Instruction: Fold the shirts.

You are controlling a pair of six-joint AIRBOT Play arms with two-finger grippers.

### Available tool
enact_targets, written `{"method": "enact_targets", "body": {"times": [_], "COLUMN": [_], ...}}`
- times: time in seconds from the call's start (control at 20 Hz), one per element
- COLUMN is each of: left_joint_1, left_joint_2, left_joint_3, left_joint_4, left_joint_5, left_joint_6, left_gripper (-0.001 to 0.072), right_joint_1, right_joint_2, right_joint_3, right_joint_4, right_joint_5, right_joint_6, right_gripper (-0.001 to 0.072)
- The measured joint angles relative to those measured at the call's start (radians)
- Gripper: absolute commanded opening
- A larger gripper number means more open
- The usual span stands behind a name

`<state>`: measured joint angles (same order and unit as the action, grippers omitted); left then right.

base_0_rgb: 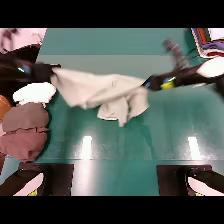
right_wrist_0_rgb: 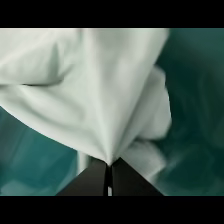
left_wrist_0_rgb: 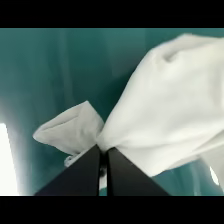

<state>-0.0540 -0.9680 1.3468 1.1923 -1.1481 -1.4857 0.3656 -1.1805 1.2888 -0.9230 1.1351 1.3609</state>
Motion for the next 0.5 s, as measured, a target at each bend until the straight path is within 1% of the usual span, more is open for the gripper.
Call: {"method": "enact_targets", "body": {"times": [0.25,0.5], "left_joint_1": [0.0,0.0], "left_joint_2": [0.122,0.207], "left_joint_3": [0.265,0.364], "left_joint_4": [-0.106,-0.298], "left_joint_5": [-0.028,-0.061], "left_joint_6": [0.001,0.001], "left_gripper": [0.0024,0.0024], "right_joint_1": [-0.11,-0.137], "right_joint_2": [0.209,0.325], "right_joint_3": [0.246,0.444], "right_joint_4": [-0.085,-0.174], "right_joint_5": [0.113,0.153], "right_joint_6": [0.017,0.024], "right_gripper": [0.001,0.0009]}}
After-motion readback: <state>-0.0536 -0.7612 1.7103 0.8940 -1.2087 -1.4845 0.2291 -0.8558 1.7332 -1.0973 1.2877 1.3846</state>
